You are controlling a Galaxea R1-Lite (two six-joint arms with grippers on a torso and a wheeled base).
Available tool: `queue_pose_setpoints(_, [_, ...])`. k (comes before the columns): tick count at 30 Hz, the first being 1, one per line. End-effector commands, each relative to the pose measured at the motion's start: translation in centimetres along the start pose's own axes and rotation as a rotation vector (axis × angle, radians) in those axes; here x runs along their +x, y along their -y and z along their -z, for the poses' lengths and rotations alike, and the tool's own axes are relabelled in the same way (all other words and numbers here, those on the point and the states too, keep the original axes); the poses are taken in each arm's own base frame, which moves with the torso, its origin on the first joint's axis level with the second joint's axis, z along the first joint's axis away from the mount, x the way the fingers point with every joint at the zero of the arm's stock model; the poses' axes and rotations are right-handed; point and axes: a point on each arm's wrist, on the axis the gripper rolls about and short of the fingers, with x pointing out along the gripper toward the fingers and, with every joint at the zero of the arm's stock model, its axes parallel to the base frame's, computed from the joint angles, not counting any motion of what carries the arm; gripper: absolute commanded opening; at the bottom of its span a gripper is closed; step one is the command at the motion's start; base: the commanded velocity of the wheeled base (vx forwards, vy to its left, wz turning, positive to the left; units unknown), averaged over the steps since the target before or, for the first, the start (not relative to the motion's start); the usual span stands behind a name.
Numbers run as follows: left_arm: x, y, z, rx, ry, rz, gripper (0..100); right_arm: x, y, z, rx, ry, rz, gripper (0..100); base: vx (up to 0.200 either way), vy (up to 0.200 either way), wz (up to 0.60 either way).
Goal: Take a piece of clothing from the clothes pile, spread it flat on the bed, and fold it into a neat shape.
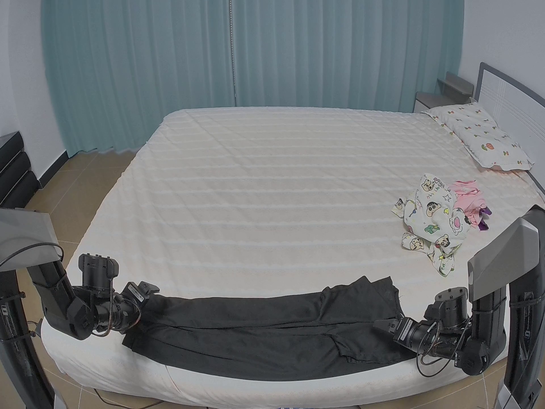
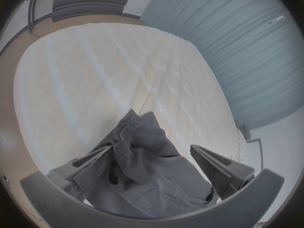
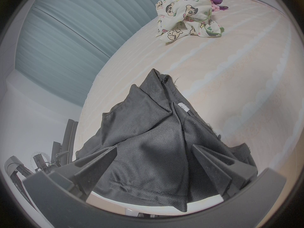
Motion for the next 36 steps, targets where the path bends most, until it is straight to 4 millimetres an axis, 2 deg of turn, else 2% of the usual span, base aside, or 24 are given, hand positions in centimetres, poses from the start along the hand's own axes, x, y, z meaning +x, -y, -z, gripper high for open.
queue_pose_setpoints(1, [-0.1,-0.6,-0.1,-0.009,0.003,-0.024,100,0.0,-0.1,-0.1,-0.001,0.012,-0.012,100,0.0,0.0,0.0])
queue_pose_setpoints(6, [-0.6,-1.2,0.3,-0.002,-0.011,-0.043,100,-0.2,-0.1,-0.1,0.002,0.013,-0.009,100,0.0,0.0,0.0])
queue_pose_setpoints(11, [-0.7,-1.7,-0.5,0.005,0.01,-0.054,100,-0.4,0.0,-0.3,0.005,0.02,-0.008,100,0.0,0.0,0.0])
queue_pose_setpoints(15, [-1.5,-1.6,-1.6,-0.018,0.044,-0.027,100,-1.0,-0.2,-1.3,0.018,0.06,-0.024,100,0.0,0.0,0.0])
queue_pose_setpoints(23, [-1.7,-1.6,-1.5,-0.018,0.016,-0.003,100,-1.4,0.7,-2.6,0.058,0.106,-0.007,100,0.0,0.0,0.0])
queue_pose_setpoints(29, [-2.2,-2.1,-1.1,-0.031,-0.072,0.04,100,-1.1,1.6,-2.6,0.064,0.048,-0.033,100,0.0,0.0,0.0])
queue_pose_setpoints(36, [-2.0,-2.3,-1.0,-0.034,-0.089,0.042,100,0.8,2.1,-1.6,-0.05,-0.029,-0.046,100,0.0,0.0,0.0])
